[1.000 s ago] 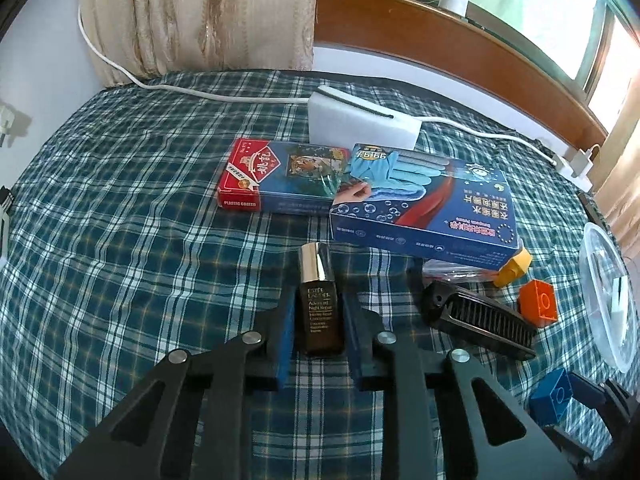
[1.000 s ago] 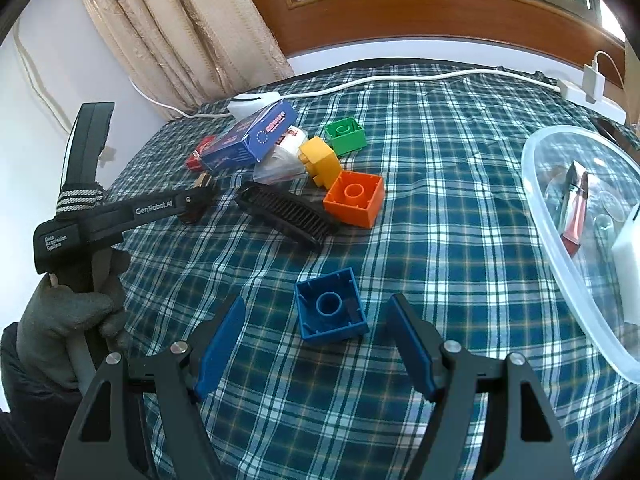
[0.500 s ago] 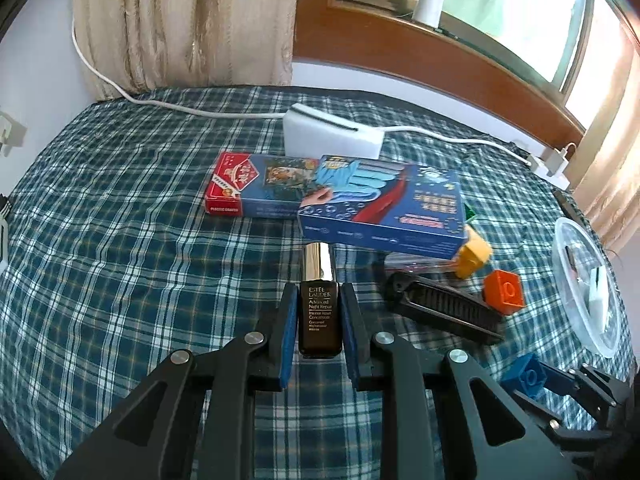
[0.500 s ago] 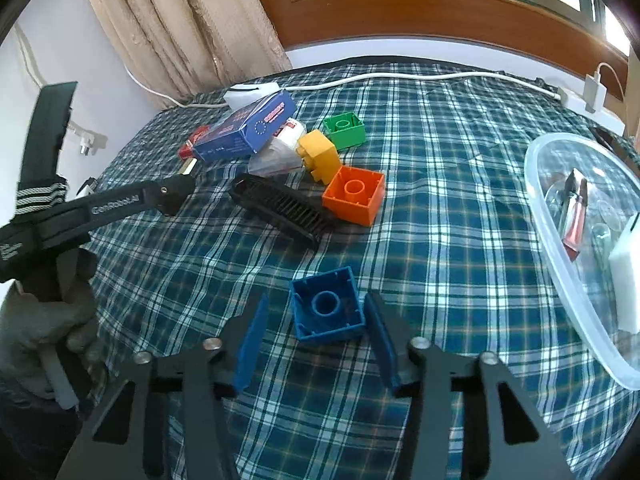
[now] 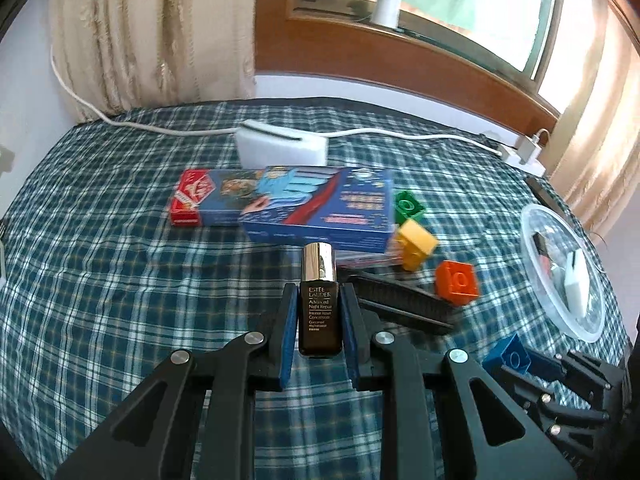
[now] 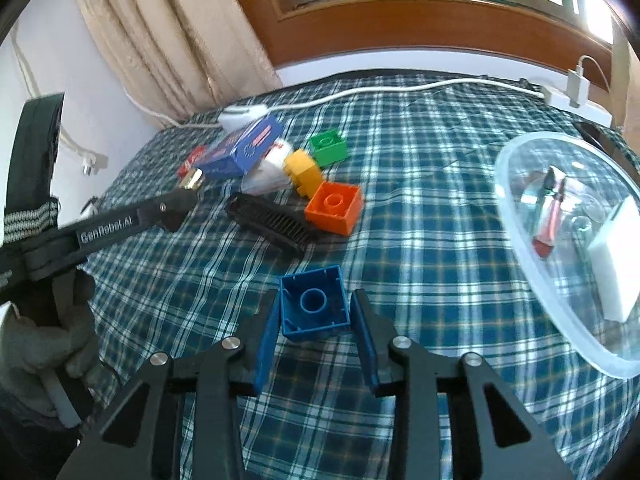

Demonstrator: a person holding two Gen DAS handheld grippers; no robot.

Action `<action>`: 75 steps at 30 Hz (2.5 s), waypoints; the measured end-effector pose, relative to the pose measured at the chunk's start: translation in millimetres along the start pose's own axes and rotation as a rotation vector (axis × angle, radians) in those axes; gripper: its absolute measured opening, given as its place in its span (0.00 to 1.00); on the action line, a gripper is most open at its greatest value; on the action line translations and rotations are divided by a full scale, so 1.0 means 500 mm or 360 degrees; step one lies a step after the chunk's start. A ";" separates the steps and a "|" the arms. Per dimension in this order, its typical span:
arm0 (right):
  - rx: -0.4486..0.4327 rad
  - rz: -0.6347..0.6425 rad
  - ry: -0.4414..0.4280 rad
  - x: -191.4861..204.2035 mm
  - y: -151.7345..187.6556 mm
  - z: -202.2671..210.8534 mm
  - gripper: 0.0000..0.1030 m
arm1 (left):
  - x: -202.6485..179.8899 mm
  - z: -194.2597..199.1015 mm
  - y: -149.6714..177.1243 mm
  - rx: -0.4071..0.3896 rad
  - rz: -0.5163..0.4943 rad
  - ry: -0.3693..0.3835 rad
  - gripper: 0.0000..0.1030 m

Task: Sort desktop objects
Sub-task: 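Grasp dark Estee Lauder bottle with left tool while right tool grasps blue block, then carry the bottle in left tool and blue block in right tool over bowl, then open left tool releasing bottle into bowl while right tool releases blue block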

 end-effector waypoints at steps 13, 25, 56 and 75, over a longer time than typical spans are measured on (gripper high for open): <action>-0.0174 -0.0205 0.0069 -0.101 -0.014 0.086 0.38 | -0.110 0.007 -0.004 0.0015 -0.0139 0.0101 0.22; -0.0291 -0.0371 0.0171 -0.211 -0.018 0.149 0.38 | -0.216 0.020 0.001 0.0022 -0.0281 0.0206 0.22; -0.0258 -0.0485 0.0307 -0.318 -0.006 0.142 0.38 | -0.455 -0.046 -0.019 0.0107 -0.0519 0.0430 0.22; -0.0286 -0.0571 0.0309 -0.346 0.005 0.162 0.53 | -0.497 -0.088 -0.020 0.0234 -0.0467 0.0549 0.22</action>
Point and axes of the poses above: each gripper's, at about its wrist camera, not at the fingertips, and z roughly against the way its jaws point, x to its left, y to its underside, the point moved 6 cm from there along -z, roughly the way its jaws point, and after that the axes turned 1 degree about -y, right-handed, at the moved point
